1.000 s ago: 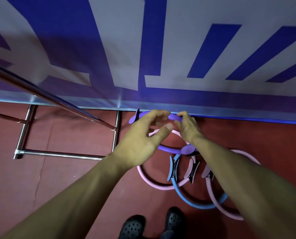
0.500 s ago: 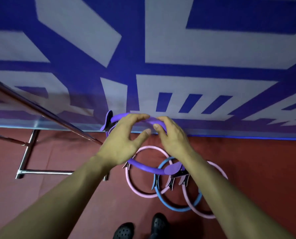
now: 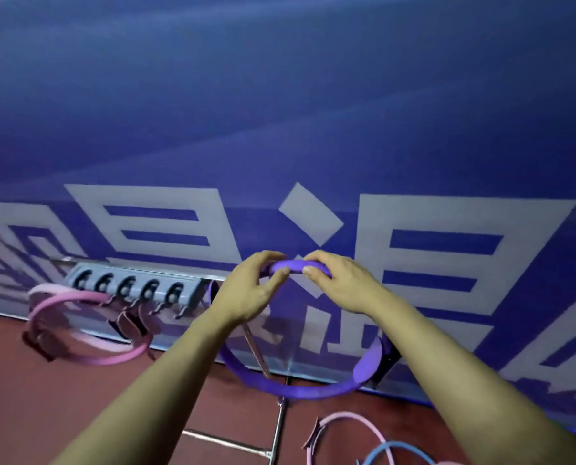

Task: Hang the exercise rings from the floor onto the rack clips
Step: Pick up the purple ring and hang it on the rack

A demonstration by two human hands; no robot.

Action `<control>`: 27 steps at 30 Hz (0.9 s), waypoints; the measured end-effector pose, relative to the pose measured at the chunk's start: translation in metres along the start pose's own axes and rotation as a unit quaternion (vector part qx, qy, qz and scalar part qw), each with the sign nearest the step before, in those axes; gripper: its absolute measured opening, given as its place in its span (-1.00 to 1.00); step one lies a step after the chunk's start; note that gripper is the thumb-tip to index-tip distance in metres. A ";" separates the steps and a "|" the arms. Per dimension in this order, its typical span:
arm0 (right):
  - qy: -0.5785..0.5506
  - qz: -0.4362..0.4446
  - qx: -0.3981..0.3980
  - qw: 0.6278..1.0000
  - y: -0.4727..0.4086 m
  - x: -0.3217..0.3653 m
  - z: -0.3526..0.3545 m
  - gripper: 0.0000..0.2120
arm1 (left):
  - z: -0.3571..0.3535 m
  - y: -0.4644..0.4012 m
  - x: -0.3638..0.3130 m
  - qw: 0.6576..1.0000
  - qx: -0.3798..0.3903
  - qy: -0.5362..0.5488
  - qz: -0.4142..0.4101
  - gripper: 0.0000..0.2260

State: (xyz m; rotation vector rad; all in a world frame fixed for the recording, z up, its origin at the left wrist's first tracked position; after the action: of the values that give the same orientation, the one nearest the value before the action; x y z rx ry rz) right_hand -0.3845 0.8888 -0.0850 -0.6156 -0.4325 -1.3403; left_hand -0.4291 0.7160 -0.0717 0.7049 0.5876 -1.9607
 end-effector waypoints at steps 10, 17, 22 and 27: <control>0.062 0.060 0.021 0.996 -0.008 0.190 -0.052 -0.71 | 0.149 0.109 0.054 0.998 -0.049 -0.032 -0.009 -0.79; 0.065 0.089 0.016 0.994 -0.024 0.313 -0.143 -0.75 | 0.253 0.181 0.145 0.998 -0.058 -0.006 -0.014 -0.79; 0.065 0.108 0.017 0.992 -0.043 0.380 -0.191 -0.74 | 0.309 0.212 0.205 0.996 -0.076 0.037 -0.005 -0.82; 0.061 0.105 0.017 0.992 -0.075 0.400 -0.227 -0.74 | 0.337 0.216 0.268 0.995 -0.081 0.048 0.022 -0.79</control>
State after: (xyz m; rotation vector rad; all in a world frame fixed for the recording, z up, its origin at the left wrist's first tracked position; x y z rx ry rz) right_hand -0.3953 0.4314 0.0002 -0.5321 -0.2818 -1.1604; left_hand -0.4224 0.2359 -0.0374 0.7067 0.7750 -1.8228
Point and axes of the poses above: each hand's wrist, its own y-axis away from the middle knuckle, its own z-axis out of the back of the hand, x = y × z, the point moved 8 cm from there along -y, towards the middle knuckle, and after that the axes turned 5 degrees about z, right-handed, at the moved point
